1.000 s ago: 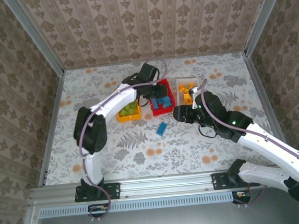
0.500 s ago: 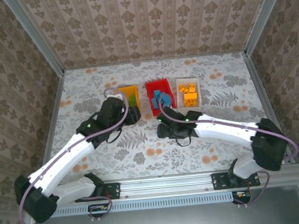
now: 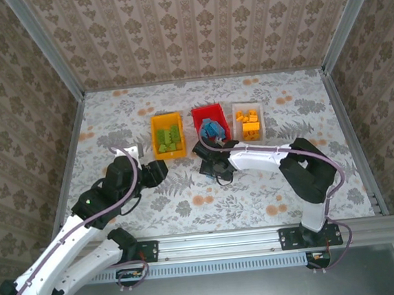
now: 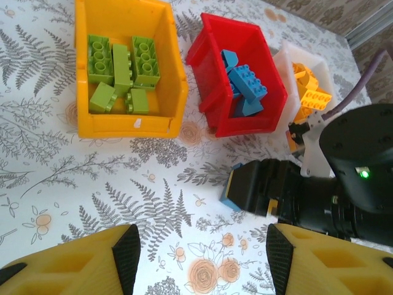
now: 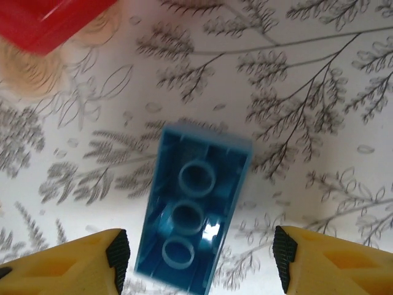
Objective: Sort the legos into containers by color
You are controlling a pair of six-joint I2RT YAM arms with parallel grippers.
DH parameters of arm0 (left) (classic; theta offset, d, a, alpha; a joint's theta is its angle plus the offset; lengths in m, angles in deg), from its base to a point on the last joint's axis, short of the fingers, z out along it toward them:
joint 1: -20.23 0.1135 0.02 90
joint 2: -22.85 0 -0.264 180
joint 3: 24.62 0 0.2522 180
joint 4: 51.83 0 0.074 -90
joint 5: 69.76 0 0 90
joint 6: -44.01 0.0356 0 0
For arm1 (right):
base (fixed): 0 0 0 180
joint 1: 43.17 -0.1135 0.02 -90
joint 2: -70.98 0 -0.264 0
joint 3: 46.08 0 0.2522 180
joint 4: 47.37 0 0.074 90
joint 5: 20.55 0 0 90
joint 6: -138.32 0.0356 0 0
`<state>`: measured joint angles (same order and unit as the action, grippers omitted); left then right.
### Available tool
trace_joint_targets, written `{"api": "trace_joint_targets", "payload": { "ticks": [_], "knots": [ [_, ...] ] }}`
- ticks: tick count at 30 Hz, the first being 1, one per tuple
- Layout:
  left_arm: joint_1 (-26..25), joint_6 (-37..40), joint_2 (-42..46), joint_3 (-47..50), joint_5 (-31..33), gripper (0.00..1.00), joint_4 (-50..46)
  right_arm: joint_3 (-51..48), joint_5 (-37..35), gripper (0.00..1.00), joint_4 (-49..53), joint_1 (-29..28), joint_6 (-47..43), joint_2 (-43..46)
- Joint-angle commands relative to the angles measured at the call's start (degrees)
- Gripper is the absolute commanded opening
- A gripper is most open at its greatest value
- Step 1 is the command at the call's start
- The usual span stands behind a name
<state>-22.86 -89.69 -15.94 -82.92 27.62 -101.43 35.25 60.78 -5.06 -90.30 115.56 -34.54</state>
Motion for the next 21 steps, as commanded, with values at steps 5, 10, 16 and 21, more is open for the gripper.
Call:
{"api": "trace_joint_targets", "payload": {
  "ticks": [5,10,16,21],
  "knots": [
    [-0.3,-0.5,-0.1,-0.1,0.2,0.60,-2.0,4.3,-0.6,0.51,-1.1,1.7,-0.8,-4.4],
    [-0.4,-0.5,-0.2,0.1,0.0,0.60,-1.8,4.4,-0.7,0.34,-1.0,1.7,-1.2,-4.3],
    [-0.4,-0.3,-2.5,-1.0,-1.7,0.60,0.1,3.5,-3.9,0.23,1.2,1.7,-5.1,1.0],
    [-1.1,-0.2,-6.6,-3.0,-3.6,0.59,3.5,2.4,-7.9,0.22,4.5,2.3,-10.5,8.0]
  ]
}}
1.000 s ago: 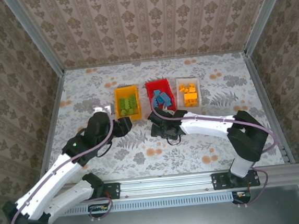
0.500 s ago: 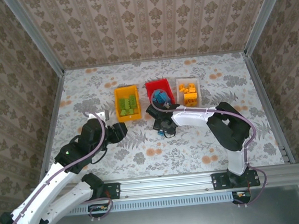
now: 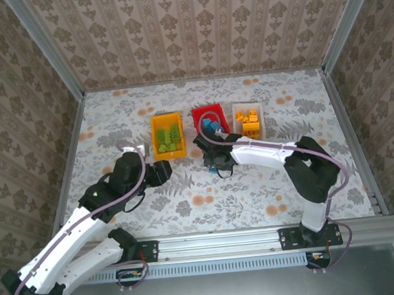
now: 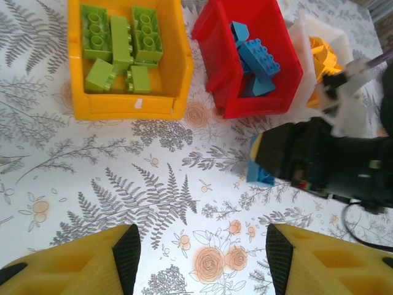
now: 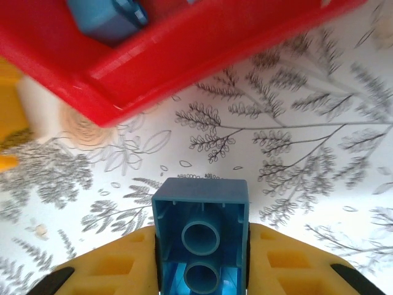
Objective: Sort the legos into containers by color
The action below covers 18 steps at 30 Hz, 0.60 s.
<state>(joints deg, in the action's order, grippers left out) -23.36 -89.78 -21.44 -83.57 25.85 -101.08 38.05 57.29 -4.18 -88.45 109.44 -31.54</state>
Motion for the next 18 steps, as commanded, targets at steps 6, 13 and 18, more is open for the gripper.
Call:
{"api": "trace_joint_targets", "payload": {
  "ticks": [6,13,18],
  "knots": [
    [-3.3,0.9,-8.7,-7.2,-2.1,0.59,8.0,4.7,0.8,0.24,1.9,6.0,-15.2,4.7],
    [-5.9,2.3,-16.4,-12.7,-0.6,0.59,10.6,19.7,10.5,0.30,4.7,12.5,-26.3,-7.8],
    [-6.5,2.4,-17.6,-13.2,-0.4,0.59,10.9,27.0,12.8,0.32,7.9,14.6,-26.0,-14.8]
  ]
}}
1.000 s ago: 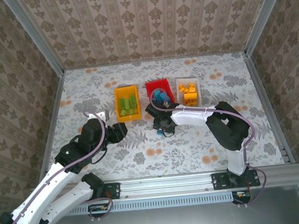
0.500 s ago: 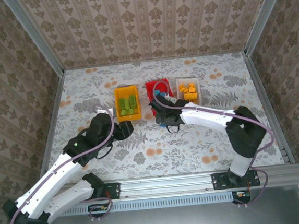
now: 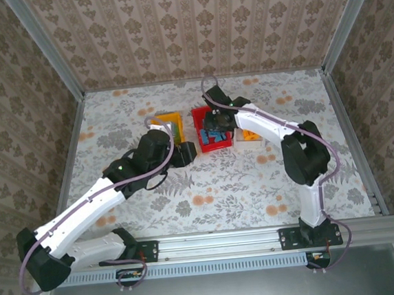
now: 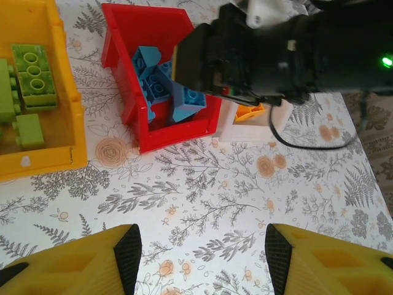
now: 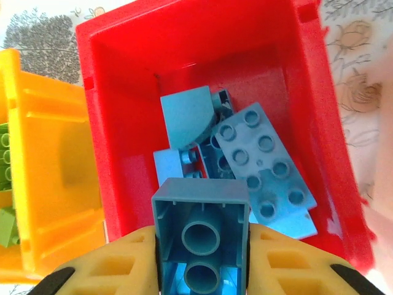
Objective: Sort the legos into containers by color
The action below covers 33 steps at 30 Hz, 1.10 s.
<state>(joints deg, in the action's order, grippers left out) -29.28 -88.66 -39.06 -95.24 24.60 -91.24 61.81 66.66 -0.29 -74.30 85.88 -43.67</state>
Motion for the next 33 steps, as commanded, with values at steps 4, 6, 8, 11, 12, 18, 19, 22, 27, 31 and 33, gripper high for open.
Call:
{"api": "trace_joint_targets", "payload": {
  "ticks": [4,6,8,11,12,18,19,22,27,31,33],
  "knots": [
    [-0.6,1.2,0.5,-1.2,1.2,0.59,0.5,6.1,4.9,0.38,4.2,0.7,-1.9,-5.3],
    [-0.6,1.0,0.7,-1.0,1.3,0.59,0.3,6.1,5.2,0.45,3.8,0.6,-1.5,-5.2],
    [-0.8,1.0,1.0,-0.7,1.5,0.59,0.2,5.7,5.2,0.51,3.3,0.6,-1.5,-4.5],
    [-0.7,1.0,1.0,-0.5,1.5,0.59,0.0,5.0,5.2,0.54,2.8,0.5,-1.6,-2.7],
    [-0.7,0.9,0.9,-0.4,1.6,0.59,0.1,4.8,5.0,0.55,2.8,0.4,-1.8,-1.9],
    [0.4,0.2,0.4,-2.8,2.8,0.59,-4.3,1.7,1.8,0.55,1.9,-0.3,-3.2,7.2],
    [1.5,-0.1,0.3,-3.2,2.4,0.59,-5.4,0.3,1.0,0.55,1.1,-0.4,-3.6,9.8],
    [7.3,-1.1,0.9,-4.0,-1.6,0.60,-8.7,-6.3,-1.9,0.60,-2.2,-0.3,-5.7,18.8],
    [19.6,0.0,2.9,-3.2,-6.7,1.00,-14.5,-19.3,-10.2,1.00,-4.7,1.5,-12.0,34.3],
    [29.5,2.2,7.0,1.0,-4.4,1.00,-15.5,-31.1,-25.4,1.00,-6.6,1.9,-16.9,48.8],
    [31.7,3.4,8.9,2.7,2.4,1.00,-16.6,-35.5,-37.9,1.00,-5.8,2.1,-14.8,53.9]
  ]
}}
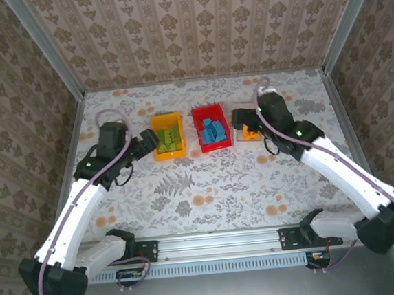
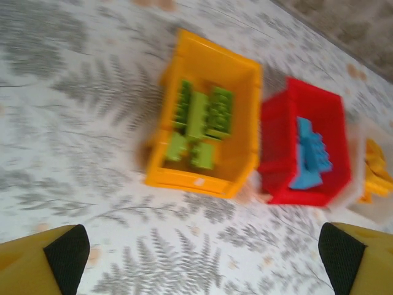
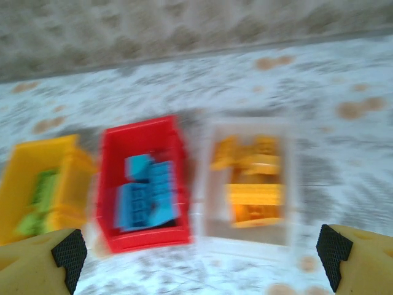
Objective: Sort the legos into containers by color
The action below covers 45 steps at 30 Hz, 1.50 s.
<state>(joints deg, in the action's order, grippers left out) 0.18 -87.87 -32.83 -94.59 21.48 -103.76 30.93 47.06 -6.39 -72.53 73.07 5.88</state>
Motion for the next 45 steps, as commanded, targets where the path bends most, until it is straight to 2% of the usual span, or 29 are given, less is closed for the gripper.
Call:
{"api": "trace_joint_targets", "payload": {
  "ticks": [1,2,3,4,5,7,9,11,16,21,25,27,31,32,33,34,35,38,45],
  "knots": [
    [2.7,2.9,3.3,2.7,11.3,1.00,-4.9,-7.3,-22.6,1.00,-0.3,1.3,-1.6,6.9],
    [2.7,2.9,3.8,3.2,16.7,1.00,-5.5,-10.0,-24.3,1.00,-1.7,2.6,-2.0,9.1],
    [2.6,2.0,4.0,3.8,24.6,1.00,-6.3,-13.8,-22.7,1.00,-4.7,5.1,-4.1,11.7],
    [2.4,0.0,3.8,4.8,32.6,1.00,-6.9,-18.4,-17.2,1.00,-10.0,8.3,-7.9,14.1],
    [2.7,2.5,3.8,7.1,36.2,1.00,-3.9,-22.8,-13.3,1.00,-15.9,10.4,-10.7,16.0],
    [3.9,15.6,4.0,13.3,37.7,1.00,9.4,-33.3,-12.8,1.00,-29.5,12.4,-13.7,19.6],
    [4.3,29.8,4.1,20.4,35.8,1.00,25.4,-40.7,-13.6,1.00,-38.4,13.8,-16.9,20.7],
    [6.4,32.2,2.5,24.2,34.6,1.00,33.6,-43.4,-11.5,1.00,-40.9,16.4,-17.5,19.0],
    [14.2,36.9,-8.4,29.0,21.0,1.00,50.3,-48.7,-2.6,1.00,-57.3,22.2,-19.5,8.7],
    [15.5,40.5,-17.5,32.3,15.2,1.00,70.6,-48.9,5.9,1.00,-70.7,25.8,-20.3,-2.2],
    [16.7,41.8,-24.5,29.9,13.0,1.00,73.9,-48.7,11.5,1.00,-81.6,27.7,-20.8,-9.7],
    [17.0,42.1,-26.8,30.0,13.0,1.00,77.3,-48.7,12.8,1.00,-85.0,28.4,-20.8,-13.5],
    [17.6,42.6,-30.9,33.2,10.0,1.00,86.5,-50.3,15.1,1.00,-98.4,28.8,-21.1,-24.2],
    [17.5,43.0,-32.5,34.7,10.7,1.00,91.6,-49.7,15.3,1.00,-94.9,28.8,-21.1,-23.1],
    [17.4,43.5,-33.0,35.4,10.5,1.00,92.8,-48.5,15.2,1.00,-90.1,28.8,-21.0,-21.1],
    [17.3,42.7,-31.8,34.6,10.3,1.00,88.7,-47.8,15.0,1.00,-89.8,28.8,-21.0,-21.5],
    [17.3,42.9,-32.6,34.0,10.9,1.00,89.9,-47.2,14.7,1.00,-89.9,28.8,-21.1,-22.4],
    [17.4,42.6,-32.5,34.1,10.7,1.00,89.6,-42.0,10.8,1.00,-80.0,28.6,-19.6,-22.3],
    [17.5,42.5,-32.4,34.2,10.5,1.00,89.4,-41.4,9.1,1.00,-78.8,27.3,-20.7,-22.4]
  ]
}}
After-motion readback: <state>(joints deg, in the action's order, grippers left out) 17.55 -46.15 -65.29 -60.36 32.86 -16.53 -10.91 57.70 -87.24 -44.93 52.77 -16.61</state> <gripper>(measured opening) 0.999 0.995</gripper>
